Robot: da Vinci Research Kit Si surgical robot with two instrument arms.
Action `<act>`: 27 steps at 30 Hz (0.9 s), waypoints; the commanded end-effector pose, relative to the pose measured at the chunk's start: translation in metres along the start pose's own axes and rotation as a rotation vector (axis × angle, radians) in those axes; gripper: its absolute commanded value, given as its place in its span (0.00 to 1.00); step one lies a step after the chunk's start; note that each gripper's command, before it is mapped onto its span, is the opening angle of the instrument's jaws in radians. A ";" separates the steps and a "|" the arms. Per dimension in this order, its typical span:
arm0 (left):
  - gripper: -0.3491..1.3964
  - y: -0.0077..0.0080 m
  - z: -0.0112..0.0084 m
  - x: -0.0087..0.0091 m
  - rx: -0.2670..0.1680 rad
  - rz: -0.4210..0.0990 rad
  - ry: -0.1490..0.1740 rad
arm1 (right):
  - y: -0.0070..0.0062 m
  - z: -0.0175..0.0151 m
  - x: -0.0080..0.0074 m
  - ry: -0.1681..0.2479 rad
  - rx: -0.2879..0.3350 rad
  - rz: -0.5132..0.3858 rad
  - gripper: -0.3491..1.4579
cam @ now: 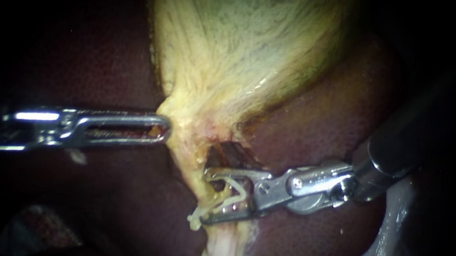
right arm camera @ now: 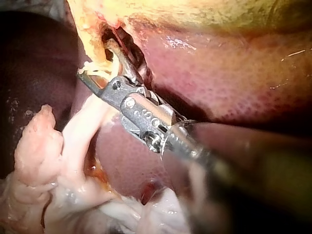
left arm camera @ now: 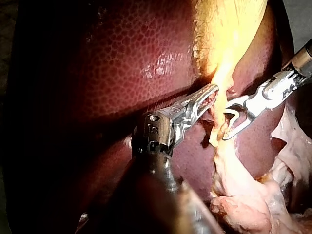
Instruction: Clipping second clip left tube
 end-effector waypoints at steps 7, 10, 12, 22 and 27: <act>0.00 -0.0002 0.0008 -0.0001 0.002 0.004 0.001 | -0.0008 0.0021 0.0009 -0.001 0.003 -0.004 0.51; 0.00 -0.0003 0.0010 0.0000 0.004 0.005 0.001 | -0.0009 0.0027 0.0012 0.000 0.027 -0.007 0.50; 0.00 -0.0003 0.0012 0.0000 0.003 0.005 0.001 | -0.0010 0.0030 0.0011 0.002 0.058 0.001 0.49; 0.00 -0.0004 0.0014 0.0002 0.007 0.006 0.003 | -0.0012 0.0024 0.0008 -0.032 0.073 0.026 0.10; 0.00 -0.0004 0.0015 0.0003 0.007 0.006 0.003 | -0.0007 0.0014 0.0012 -0.078 0.067 0.080 0.00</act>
